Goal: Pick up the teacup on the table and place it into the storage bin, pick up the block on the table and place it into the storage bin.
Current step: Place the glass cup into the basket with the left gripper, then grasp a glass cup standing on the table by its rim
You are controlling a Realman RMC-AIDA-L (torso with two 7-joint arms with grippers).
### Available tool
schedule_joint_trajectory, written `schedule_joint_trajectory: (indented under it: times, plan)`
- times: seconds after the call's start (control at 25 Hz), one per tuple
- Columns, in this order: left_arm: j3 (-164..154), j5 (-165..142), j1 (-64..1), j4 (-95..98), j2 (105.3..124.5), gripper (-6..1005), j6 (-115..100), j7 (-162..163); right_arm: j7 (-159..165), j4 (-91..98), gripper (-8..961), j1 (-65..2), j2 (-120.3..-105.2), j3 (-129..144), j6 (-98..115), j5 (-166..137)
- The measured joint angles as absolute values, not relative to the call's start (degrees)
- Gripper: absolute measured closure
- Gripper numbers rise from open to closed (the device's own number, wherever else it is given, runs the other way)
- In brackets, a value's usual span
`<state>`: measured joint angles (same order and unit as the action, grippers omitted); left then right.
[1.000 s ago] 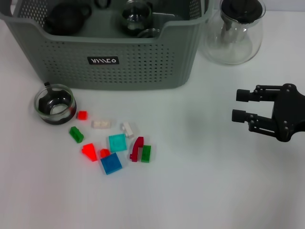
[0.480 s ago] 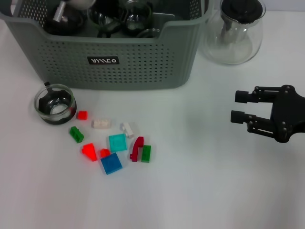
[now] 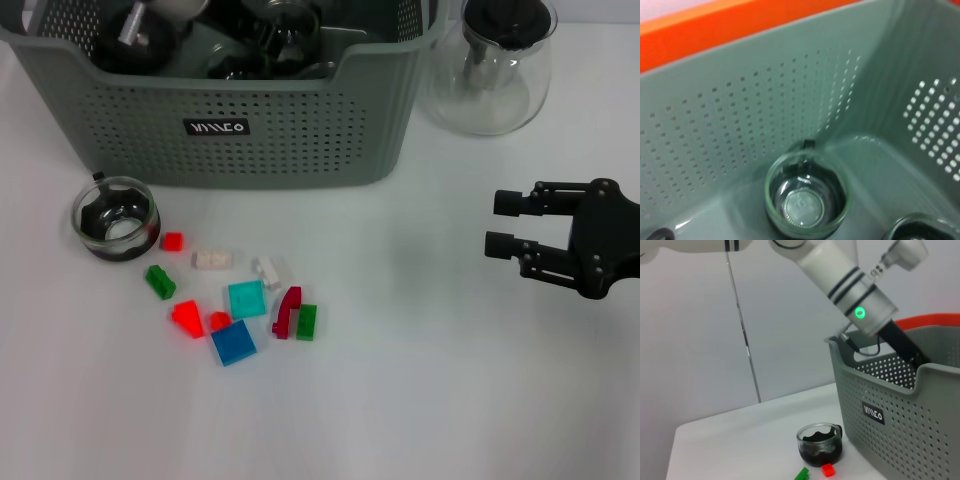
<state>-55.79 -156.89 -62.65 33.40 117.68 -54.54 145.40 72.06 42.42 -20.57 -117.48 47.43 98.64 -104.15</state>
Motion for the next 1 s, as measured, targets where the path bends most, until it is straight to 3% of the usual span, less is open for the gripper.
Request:
schedule_joint_trajectory:
  times: [0.12, 0.24, 0.28, 0.36, 0.6, 0.84, 1.0]
  plan:
    - [-53.53, -151.80, -58.73, 41.99, 119.08, 804, -57.66, 142.43, 72.06, 42.42, 448, -20.58, -117.43, 47.18, 98.65, -104.14]
    - [-47.92, -135.14, -47.75, 57.64, 122.10, 706, -64.70, 129.42, 71.78, 42.43, 448, -20.60, -117.46, 46.41, 98.69, -104.04]
    - [-46.57, -129.23, -45.24, 60.05, 122.27, 671, -67.30, 125.72, 71.71, 42.43, 448, -20.64, -117.49, 46.05, 98.74, -104.02]
    - [-43.47, -112.27, -39.10, 63.60, 121.72, 602, -74.83, 117.12, 71.64, 42.37, 448, -20.77, -117.59, 45.53, 98.77, -104.06]
    - [-30.32, -84.96, -29.49, 56.50, 120.07, 601, -102.27, 101.92, 71.55, 42.30, 448, -20.77, -117.68, 45.05, 98.92, -104.07]
    - [-28.38, -101.27, -22.77, 65.12, 120.25, 600, -112.21, 94.02, 71.86, 42.27, 448, -21.07, -117.50, 44.97, 99.36, -104.07]
    - [-30.48, -117.75, -22.19, 69.18, 120.88, 599, -111.89, 93.28, 71.90, 42.27, 448, -21.10, -117.50, 44.97, 99.40, -104.08]
